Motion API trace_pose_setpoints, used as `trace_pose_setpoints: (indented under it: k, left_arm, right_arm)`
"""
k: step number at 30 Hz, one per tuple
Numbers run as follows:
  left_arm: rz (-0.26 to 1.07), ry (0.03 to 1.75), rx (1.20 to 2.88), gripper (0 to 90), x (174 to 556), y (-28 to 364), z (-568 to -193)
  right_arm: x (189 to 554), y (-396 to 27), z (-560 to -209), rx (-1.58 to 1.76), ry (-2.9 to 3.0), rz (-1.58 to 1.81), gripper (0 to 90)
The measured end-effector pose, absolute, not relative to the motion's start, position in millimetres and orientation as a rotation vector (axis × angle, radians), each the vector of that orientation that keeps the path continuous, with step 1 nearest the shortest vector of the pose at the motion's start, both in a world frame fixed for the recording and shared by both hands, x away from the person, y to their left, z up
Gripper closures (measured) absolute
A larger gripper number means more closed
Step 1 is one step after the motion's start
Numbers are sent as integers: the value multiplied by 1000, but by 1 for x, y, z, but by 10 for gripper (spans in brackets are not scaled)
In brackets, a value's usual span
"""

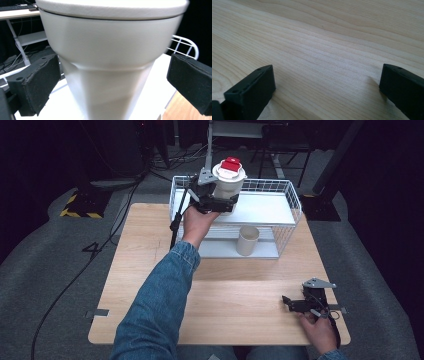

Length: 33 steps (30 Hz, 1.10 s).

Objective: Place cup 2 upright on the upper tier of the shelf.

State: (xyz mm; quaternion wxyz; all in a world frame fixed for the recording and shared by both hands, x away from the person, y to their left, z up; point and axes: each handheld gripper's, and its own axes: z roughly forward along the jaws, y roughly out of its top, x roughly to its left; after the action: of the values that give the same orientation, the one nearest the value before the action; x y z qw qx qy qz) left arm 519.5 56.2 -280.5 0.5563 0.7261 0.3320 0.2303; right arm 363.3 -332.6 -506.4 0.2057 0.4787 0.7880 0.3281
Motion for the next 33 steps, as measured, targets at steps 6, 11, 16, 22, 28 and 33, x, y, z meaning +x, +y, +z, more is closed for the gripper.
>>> trace_pose_setpoints:
  k: [6,11,16,22,28,33]
  left_arm:
    - [539,778,1700,0,499,67,-274]
    - [540,765,1689,0,476,80,-269]
    - [536,765,1675,0,455,90,-266]
    - [539,765,1683,0,431,105,-267]
    - [544,776,1682,0,411,122,-272]
    - [555,780,1690,0,395,134,-277]
  right_arm:
    - [363,-333,-506,1332,2198,913,5]
    - [363,-333,-506,1332,2199,913,4]
    - [363,-333,-506,1333,2200,913,4]
    - [363,-333,-506,1335,2199,913,4]
    - [365,-333,-506,1326,2210,917,3]
    - [365,-333,-506,1326,2210,918,3]
